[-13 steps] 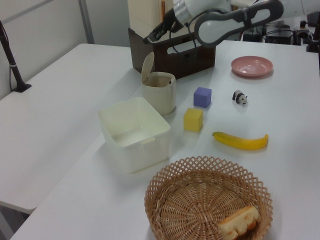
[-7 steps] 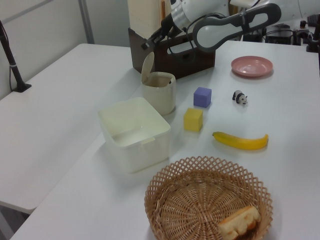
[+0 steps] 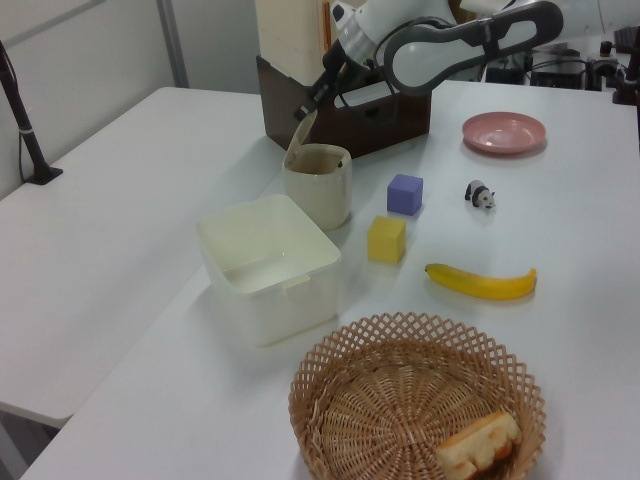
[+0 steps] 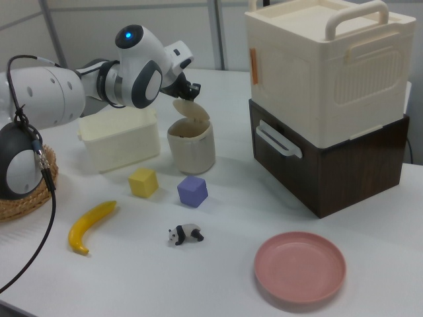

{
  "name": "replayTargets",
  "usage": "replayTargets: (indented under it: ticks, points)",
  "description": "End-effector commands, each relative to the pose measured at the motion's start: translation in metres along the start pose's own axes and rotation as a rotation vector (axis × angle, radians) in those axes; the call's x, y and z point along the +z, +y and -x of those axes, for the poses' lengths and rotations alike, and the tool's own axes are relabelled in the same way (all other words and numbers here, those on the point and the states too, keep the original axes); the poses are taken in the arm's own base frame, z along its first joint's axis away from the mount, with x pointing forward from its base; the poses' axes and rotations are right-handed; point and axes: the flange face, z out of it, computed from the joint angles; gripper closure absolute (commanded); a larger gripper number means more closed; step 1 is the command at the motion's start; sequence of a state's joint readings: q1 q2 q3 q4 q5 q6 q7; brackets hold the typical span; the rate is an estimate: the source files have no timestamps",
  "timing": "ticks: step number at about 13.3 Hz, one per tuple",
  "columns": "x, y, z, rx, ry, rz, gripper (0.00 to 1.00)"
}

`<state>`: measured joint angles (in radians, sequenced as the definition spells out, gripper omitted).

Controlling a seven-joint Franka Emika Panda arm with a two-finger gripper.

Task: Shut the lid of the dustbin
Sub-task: 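Push the raised dustbin lid down with the closed gripper until shut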

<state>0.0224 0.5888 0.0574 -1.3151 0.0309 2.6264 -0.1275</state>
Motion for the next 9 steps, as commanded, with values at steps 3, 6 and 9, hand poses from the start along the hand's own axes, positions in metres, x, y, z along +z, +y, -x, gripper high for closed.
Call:
replayTargets:
  ticks: [3,6,9]
  points:
    - [-0.016,-0.006,0.005,0.014,-0.190,-0.038,1.00]
    - [-0.004,-0.007,0.017,0.010,-0.235,-0.041,1.00]
    - [0.019,-0.009,0.035,0.006,-0.273,-0.043,1.00]
